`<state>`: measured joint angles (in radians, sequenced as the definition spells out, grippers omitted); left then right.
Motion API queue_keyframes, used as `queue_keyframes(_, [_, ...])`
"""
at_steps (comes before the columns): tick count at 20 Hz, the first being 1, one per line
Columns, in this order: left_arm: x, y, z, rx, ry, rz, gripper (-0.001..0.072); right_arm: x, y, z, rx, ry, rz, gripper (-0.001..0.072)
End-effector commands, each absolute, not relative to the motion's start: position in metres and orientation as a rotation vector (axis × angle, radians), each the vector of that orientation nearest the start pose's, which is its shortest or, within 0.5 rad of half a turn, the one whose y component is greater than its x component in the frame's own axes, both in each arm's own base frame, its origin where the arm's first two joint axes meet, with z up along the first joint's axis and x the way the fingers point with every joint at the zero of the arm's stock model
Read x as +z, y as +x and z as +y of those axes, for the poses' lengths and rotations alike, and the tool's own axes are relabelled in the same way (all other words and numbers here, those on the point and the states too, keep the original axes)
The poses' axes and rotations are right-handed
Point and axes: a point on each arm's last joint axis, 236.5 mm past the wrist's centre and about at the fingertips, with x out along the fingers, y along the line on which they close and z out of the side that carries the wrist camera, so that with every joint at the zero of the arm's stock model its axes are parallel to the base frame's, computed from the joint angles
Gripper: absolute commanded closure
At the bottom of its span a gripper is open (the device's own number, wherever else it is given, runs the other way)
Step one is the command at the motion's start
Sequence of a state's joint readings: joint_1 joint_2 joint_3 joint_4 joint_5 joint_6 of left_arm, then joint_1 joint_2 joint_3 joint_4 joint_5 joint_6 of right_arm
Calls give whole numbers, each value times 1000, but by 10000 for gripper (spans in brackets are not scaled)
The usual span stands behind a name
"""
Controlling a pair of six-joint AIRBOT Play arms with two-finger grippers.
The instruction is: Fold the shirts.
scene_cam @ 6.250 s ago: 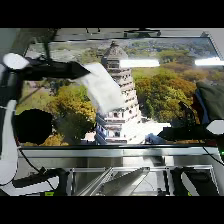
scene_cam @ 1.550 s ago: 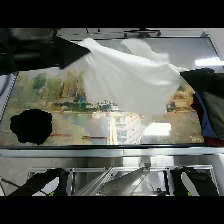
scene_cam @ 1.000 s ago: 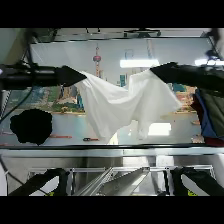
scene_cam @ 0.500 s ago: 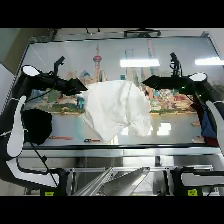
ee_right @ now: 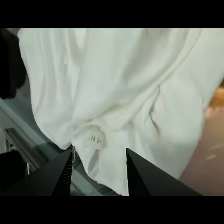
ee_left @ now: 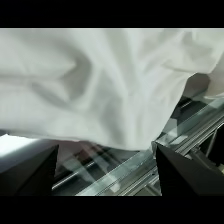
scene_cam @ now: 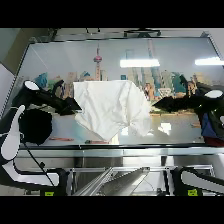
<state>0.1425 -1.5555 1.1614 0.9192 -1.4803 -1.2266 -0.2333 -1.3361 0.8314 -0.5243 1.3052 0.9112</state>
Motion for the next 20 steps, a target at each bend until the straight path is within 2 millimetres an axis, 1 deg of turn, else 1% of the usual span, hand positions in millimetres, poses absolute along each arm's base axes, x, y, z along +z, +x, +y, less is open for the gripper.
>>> queue_keyframes(1, [-75,296,-82,-476,-466,1685,68,-50,285,151,694,732,1336,320])
queue_keyframes(2, [-79,292,-82,-461,-483,1678,67,-58,281,161,699,714,1337,321])
queue_keyframes(4, [-86,286,-82,-438,-504,1668,67,-60,285,187,726,713,1310,324])
queue_keyframes(5, [-90,283,-82,-426,-508,1665,67,-59,293,200,733,717,1272,325])
queue_keyframes(7, [-95,275,-86,-422,-529,1674,67,-59,313,216,704,748,1194,325])
queue_keyframes(9, [-94,273,-93,-434,-573,1672,67,-65,327,222,662,795,1163,325])
queue_keyframes(12, [-94,273,-94,-436,-570,1673,67,-81,335,224,622,854,1187,328])
queue_keyframes(13, [-94,273,-94,-437,-568,1672,68,-84,338,224,617,863,1193,401])
queue_keyframes(14, [-94,273,-94,-436,-569,1671,68,-85,341,225,616,864,1193,571])
queue_keyframes(15, [-94,273,-94,-437,-568,1672,68,-81,343,226,628,864,1189,695])
queue_keyframes(17, [-94,273,-94,-438,-568,1673,67,-56,343,235,713,870,1165,694])
queue_keyframes(18, [-94,273,-94,-438,-567,1673,68,-38,344,239,756,861,1133,694])
queue_keyframes(19, [-94,272,-94,-438,-567,1674,68,-14,349,238,790,841,1080,694])
queue_keyframes(20, [-94,272,-94,-442,-564,1673,68,10,357,232,805,814,1021,695])
